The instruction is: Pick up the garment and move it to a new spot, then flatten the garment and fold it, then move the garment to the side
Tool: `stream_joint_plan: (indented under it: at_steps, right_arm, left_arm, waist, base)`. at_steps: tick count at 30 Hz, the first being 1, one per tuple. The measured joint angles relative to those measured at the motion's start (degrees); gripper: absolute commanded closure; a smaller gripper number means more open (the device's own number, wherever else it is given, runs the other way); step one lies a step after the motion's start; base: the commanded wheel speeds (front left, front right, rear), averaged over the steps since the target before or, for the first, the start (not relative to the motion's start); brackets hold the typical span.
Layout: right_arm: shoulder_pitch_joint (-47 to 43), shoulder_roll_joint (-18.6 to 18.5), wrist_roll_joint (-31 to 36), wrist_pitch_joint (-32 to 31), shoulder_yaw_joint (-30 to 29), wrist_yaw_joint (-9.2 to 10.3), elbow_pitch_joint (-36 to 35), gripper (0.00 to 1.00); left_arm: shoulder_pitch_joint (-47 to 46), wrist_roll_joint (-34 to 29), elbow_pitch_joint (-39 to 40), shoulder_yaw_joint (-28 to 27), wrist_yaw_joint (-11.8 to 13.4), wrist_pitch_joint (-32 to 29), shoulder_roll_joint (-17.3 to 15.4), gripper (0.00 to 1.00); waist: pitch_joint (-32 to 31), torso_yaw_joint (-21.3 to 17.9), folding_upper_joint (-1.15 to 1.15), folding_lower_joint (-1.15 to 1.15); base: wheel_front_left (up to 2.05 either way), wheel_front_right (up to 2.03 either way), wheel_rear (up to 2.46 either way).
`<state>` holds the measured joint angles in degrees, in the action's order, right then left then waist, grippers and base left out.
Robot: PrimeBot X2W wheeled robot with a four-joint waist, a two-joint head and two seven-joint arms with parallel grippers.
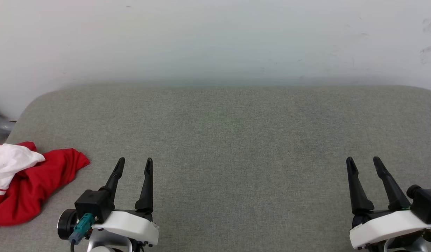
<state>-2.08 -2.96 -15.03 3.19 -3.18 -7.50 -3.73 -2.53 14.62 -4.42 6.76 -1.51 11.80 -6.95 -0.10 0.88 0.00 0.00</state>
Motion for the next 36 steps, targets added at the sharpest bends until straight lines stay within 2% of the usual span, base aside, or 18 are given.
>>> stream_joint_plan:
  at_steps: [19, 36]
  right_arm:
    - [-0.3, 0.0, 8.12, 0.07, -0.11, 0.0, -0.63, 0.0]
    - [-0.66, 0.0, 11.45, 0.76, -0.8, 0.0, -0.92, 0.0]
  left_arm:
    - [0.07, -6.9, -2.66, 0.21, -0.52, 2.12, 0.45, 0.0]
    - [-0.03, -8.77, -4.58, -1.15, -2.07, 3.26, 2.0, 0.0]
  waist:
    - [-0.32, 0.13, 0.0, 0.0]
    - [-0.69, 2.14, 0.0, 0.0]
  base:
    - [0.0, 0.0, 0.0]
    - [0.0, 0.0, 0.0]
